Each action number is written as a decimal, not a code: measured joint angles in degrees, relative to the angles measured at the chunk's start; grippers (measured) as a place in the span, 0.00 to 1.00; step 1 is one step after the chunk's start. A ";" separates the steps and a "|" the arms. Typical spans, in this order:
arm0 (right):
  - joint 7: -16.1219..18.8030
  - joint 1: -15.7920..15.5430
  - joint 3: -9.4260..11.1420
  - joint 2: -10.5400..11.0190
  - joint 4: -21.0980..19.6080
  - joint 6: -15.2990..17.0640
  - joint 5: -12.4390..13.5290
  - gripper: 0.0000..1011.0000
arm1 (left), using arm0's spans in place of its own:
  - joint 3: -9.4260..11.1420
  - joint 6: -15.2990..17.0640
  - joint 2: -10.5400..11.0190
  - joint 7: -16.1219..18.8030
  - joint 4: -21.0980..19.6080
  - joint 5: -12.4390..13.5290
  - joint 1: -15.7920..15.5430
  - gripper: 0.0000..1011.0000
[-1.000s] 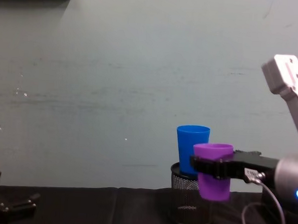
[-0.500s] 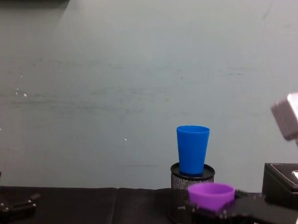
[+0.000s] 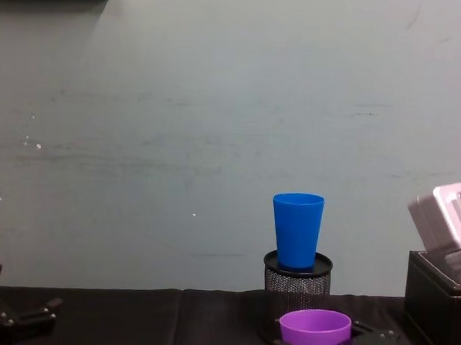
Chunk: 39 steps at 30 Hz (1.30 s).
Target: Pick up one cup with a gripper and tap it against the other cup.
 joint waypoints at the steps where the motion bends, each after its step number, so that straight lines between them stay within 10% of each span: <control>1: 0.00 0.01 0.01 -0.02 0.00 0.06 0.01 0.79 | 0.00 0.00 0.00 0.00 0.00 0.00 0.00 0.99; 10: -0.50 -0.30 0.42 0.25 -1.63 1.14 -0.03 0.99 | 0.00 0.00 0.00 0.00 0.00 0.00 0.00 0.99; 24: -6.92 -2.74 6.13 0.77 -11.14 6.44 0.17 0.99 | 0.00 0.00 0.00 0.00 0.00 0.00 0.00 0.99; 30: -14.72 -3.98 9.46 -1.14 -12.17 11.57 -2.90 0.99 | 0.00 0.00 0.00 0.00 0.00 0.00 0.00 0.99; 39: -18.37 -2.88 8.77 -2.77 -8.26 11.09 -7.96 0.99 | 0.00 0.00 0.00 0.00 0.00 0.00 0.00 0.99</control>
